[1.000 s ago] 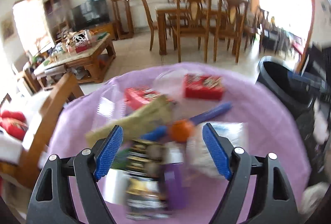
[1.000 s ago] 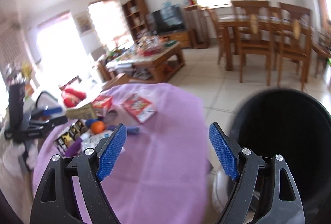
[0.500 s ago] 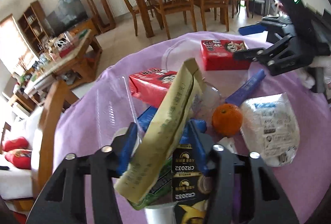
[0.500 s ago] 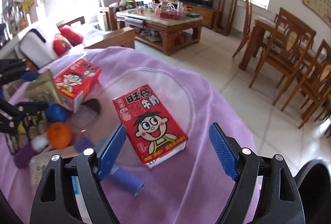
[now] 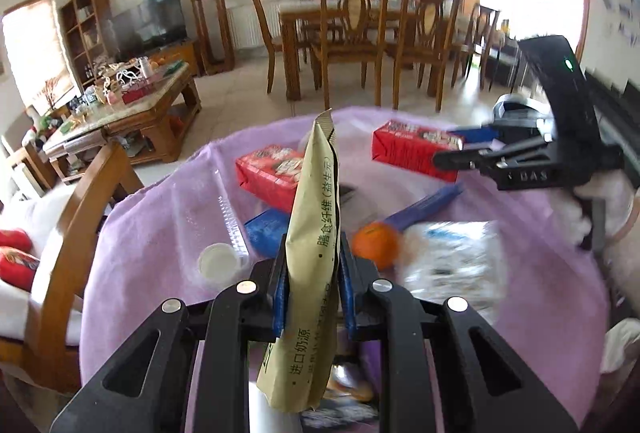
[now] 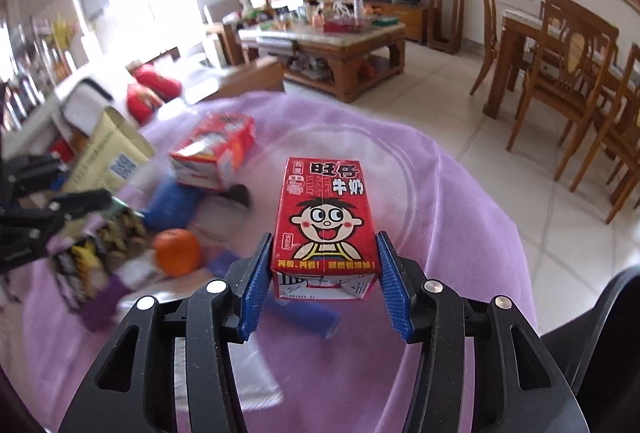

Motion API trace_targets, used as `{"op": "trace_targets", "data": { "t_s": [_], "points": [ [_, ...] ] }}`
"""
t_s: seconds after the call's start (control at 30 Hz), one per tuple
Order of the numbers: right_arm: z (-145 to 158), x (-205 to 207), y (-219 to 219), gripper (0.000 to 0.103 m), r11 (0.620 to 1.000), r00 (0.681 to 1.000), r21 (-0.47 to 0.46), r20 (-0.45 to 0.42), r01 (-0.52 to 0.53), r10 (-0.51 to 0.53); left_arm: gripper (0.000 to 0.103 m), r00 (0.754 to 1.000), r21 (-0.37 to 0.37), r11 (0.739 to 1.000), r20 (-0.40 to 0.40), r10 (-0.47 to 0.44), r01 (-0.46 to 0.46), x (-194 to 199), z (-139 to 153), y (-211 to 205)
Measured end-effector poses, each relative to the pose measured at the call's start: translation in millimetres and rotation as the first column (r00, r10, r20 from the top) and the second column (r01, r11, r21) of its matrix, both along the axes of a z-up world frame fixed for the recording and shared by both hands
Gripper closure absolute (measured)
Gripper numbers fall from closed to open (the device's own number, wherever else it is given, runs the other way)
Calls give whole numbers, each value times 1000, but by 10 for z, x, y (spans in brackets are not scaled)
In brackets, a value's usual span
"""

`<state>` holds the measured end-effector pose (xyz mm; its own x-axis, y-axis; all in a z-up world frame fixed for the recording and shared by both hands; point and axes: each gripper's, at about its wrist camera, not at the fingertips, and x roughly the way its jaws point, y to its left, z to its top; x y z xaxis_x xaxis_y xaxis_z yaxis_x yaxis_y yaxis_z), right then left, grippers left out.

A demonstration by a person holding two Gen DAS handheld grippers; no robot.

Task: Collect trash
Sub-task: 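Move both held items over the black bin and open both tools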

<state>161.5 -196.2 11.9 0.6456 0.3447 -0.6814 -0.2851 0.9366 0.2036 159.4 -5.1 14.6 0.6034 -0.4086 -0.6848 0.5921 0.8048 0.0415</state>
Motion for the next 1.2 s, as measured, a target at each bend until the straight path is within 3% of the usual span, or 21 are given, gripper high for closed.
{"op": "trace_targets", "data": {
  "t_s": [0.17,0.3,0.5,0.6,0.87,1.0,1.2],
  "points": [
    [177,-617,-220,53,989,999,145,52,-7,-1,81,1000,-107,994,30,5,-1,-321,234,-109],
    [285,-1024,-588,53,964,996,265,76,16,-37,81,1000,-212,977,1,-30,30,-507,311,-381],
    [364,-1643,-1313,52,940,982,320,105,118,-158,81,994,-318,945,-56,-92,70,-658,267,-1041],
    [352,-1957,-1858,52,918,956,328,109,223,-271,81,985,-358,930,-109,-130,84,-692,171,-1455],
    [87,-2528,-3109,52,812,865,369,43,452,-500,81,949,-399,909,-222,-225,122,-717,-133,-2664],
    [-76,-2652,-3365,52,789,844,367,19,493,-536,81,930,-407,906,-275,-244,117,-681,-300,-3090],
    [-231,-2678,-3449,52,777,832,362,9,514,-554,81,926,-391,917,-312,-214,80,-555,-454,-3333]
  ]
}}
